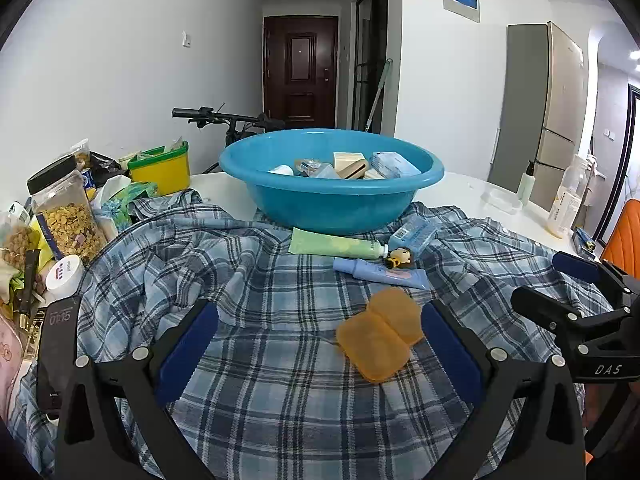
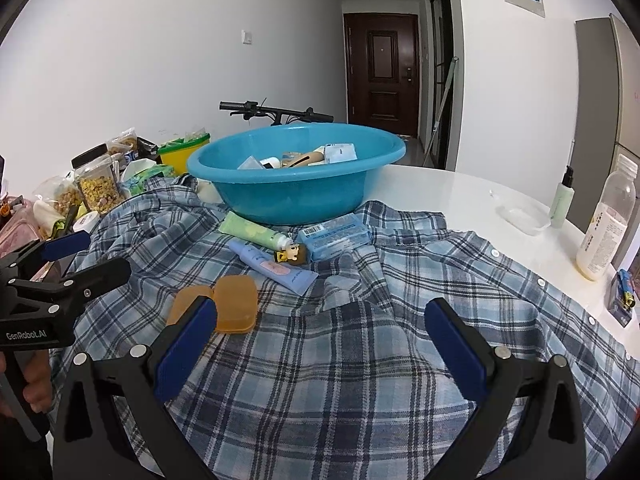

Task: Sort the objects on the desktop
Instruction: 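Close the left tool on one orange soap box while the right tool approaches the other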

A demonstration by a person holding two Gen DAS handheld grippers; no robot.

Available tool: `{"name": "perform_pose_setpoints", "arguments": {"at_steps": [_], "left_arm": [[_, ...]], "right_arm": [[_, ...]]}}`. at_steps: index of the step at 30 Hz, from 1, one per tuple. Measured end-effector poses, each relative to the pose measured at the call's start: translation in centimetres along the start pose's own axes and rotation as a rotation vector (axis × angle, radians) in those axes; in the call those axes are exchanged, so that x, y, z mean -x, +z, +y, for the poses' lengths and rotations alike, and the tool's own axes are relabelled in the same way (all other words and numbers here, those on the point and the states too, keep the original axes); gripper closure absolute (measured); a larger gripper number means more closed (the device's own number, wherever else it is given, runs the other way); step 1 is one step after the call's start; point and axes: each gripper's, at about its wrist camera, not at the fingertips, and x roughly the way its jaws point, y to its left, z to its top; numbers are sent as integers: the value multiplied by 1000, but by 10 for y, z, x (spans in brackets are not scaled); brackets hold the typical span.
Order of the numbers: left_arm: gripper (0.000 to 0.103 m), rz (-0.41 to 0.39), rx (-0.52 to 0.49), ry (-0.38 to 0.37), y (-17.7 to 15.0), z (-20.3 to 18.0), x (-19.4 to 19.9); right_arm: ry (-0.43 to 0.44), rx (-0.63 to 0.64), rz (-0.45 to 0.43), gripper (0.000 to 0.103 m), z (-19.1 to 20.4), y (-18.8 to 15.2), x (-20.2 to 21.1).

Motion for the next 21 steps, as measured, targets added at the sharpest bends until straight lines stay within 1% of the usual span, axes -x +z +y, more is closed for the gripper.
{"name": "perform_pose_setpoints", "arguments": {"at_steps": [6, 12, 16, 21], "left_arm": [[0, -1, -13, 2, 1, -5, 2], [0, 6, -18, -1, 2, -10, -1], [0, 14, -18, 6, 2, -13, -1], [0, 25, -42, 19, 1, -18, -4]], "right_arm": [[10, -2, 7, 0, -2, -1, -1], [0, -5, 2, 0, -4, -3, 3], [3, -2, 9, 0, -5, -3, 2], [9, -7, 9, 0, -7, -4, 2]]}}
